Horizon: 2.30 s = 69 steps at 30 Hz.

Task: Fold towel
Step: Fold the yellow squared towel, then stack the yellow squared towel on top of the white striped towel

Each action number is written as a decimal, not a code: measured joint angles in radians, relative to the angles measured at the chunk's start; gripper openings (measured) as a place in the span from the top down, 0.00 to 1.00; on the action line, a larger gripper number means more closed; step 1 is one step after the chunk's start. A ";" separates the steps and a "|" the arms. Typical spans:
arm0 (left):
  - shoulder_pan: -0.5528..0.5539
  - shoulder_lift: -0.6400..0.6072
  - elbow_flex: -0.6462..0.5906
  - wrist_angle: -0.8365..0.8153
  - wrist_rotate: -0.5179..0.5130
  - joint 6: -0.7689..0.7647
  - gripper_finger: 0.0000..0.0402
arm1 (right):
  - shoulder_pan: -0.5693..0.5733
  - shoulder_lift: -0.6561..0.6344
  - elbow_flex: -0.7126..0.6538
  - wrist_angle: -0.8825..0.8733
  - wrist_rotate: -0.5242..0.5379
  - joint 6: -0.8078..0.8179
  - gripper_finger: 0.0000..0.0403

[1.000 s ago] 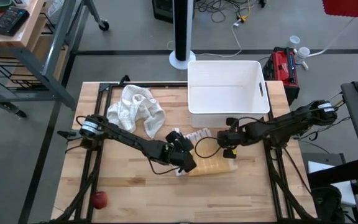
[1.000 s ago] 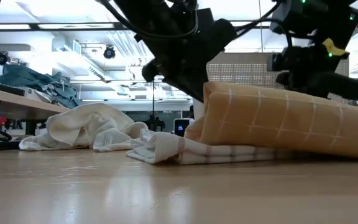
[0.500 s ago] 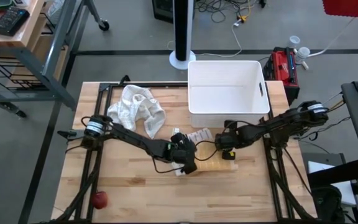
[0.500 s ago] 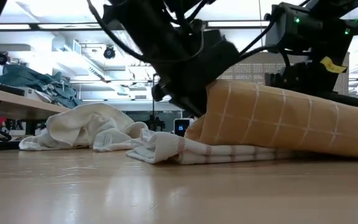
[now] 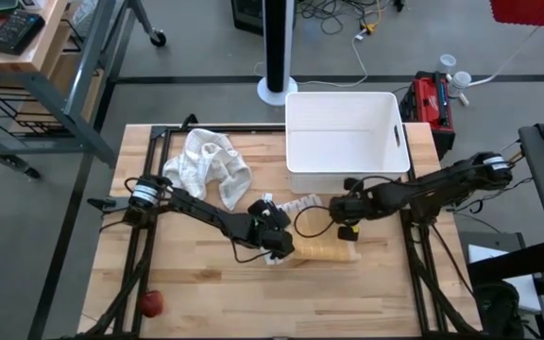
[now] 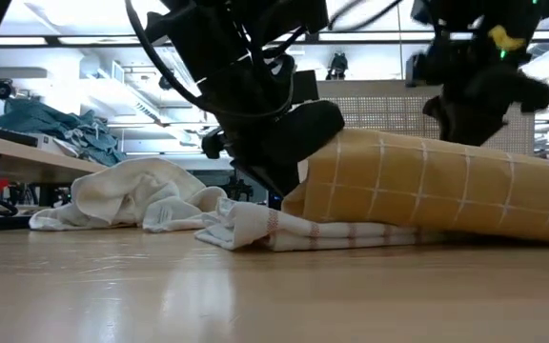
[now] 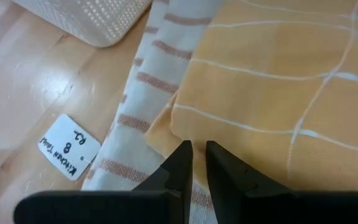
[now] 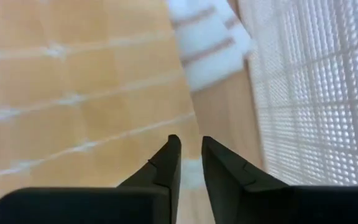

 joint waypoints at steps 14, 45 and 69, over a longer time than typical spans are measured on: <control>-0.047 -0.105 0.003 -0.059 0.046 -0.046 0.91 | 0.132 -0.049 -0.034 0.118 -0.158 0.153 0.88; -0.036 0.058 -0.020 0.191 0.071 -0.102 0.91 | 0.176 0.077 -0.155 0.154 -0.115 0.257 1.00; -0.144 -0.029 0.006 0.387 0.115 0.086 0.91 | 0.297 -0.282 -0.178 0.041 -0.171 0.265 1.00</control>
